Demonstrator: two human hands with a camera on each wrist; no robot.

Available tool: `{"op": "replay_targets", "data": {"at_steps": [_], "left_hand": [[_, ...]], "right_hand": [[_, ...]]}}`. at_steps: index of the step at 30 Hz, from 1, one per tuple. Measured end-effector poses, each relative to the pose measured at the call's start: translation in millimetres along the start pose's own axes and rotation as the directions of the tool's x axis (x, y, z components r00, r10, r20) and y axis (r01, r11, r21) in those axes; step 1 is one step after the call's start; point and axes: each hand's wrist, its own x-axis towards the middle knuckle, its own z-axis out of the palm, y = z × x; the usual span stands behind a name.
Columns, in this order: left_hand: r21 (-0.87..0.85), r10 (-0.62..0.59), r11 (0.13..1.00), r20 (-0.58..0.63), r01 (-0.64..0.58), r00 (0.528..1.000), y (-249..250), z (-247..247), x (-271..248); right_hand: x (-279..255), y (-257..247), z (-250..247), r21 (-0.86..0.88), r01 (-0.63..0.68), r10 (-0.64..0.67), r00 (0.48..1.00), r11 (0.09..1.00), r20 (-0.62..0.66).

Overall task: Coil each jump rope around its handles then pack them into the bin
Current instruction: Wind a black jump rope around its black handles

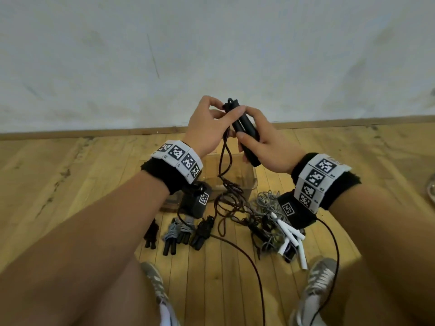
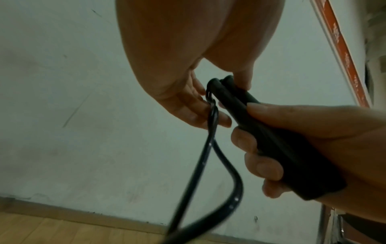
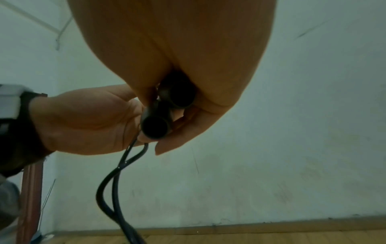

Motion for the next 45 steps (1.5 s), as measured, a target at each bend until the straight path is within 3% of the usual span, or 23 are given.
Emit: {"op": "replay_targets", "data": {"at_steps": [10, 13, 18, 24, 27, 29, 31, 34, 37, 39, 41, 45], "left_hand": [[0.009, 0.098, 0.995, 0.011, -0.098, 0.995, 2, 7, 4], [0.034, 0.152, 0.988, 0.003, -0.152, 0.988, 4, 5, 4], [0.045, 0.194, 0.980, 0.006, -0.194, 0.981, 2, 7, 5], [0.047, 0.145, 0.988, 0.084, -0.149, 0.986, 5, 7, 2], [0.083, 0.019, 0.996, 0.190, -0.035, 0.982, 2, 3, 1], [0.203, -0.022, 0.979, 0.197, -0.019, 0.980, -4, 6, -2], [0.261, 0.010, 0.964, 0.162, -0.053, 0.987, -8, 9, -3], [0.351, 0.048, 0.930, 0.163, -0.104, 0.985, -10, 9, 2], [0.594, 0.122, 0.769, 0.226, -0.236, 0.966, -13, 5, 3], [0.665, 0.173, 0.676, 0.276, -0.318, 0.945, -13, 5, 1], [0.664, 0.220, 0.641, 0.322, -0.385, 0.921, -13, 4, 3], [0.657, 0.259, 0.591, 0.395, -0.468, 0.882, -15, -2, 6]], "right_hand": [[1, -2, 3, -0.087, 0.042, -0.039, 0.999, 0.995, 0.028], [2, -4, 2, 0.017, 0.048, -0.049, 0.998, 0.999, 0.025], [1, -6, -1, 0.133, -0.052, 0.046, 0.998, 0.990, 0.052], [-2, -7, -5, 0.175, -0.038, 0.023, 0.996, 0.984, 0.091], [0, -6, -9, 0.154, -0.034, 0.031, 0.999, 0.988, 0.018], [5, -1, -16, 0.072, -0.026, 0.031, 0.997, 0.997, -0.073], [9, 6, -23, -0.110, -0.030, 0.015, 0.991, 0.993, -0.134], [12, 15, -26, -0.390, -0.076, 0.014, 0.987, 0.918, -0.159], [14, 21, -24, -0.557, -0.116, 0.033, 0.987, 0.823, -0.157], [15, 23, -24, -0.659, -0.118, 0.044, 0.991, 0.743, -0.128], [16, 24, -24, -0.749, -0.078, 0.040, 0.997, 0.658, -0.069], [12, 24, -19, -0.800, 0.037, 0.081, 0.991, 0.599, 0.107]]}}
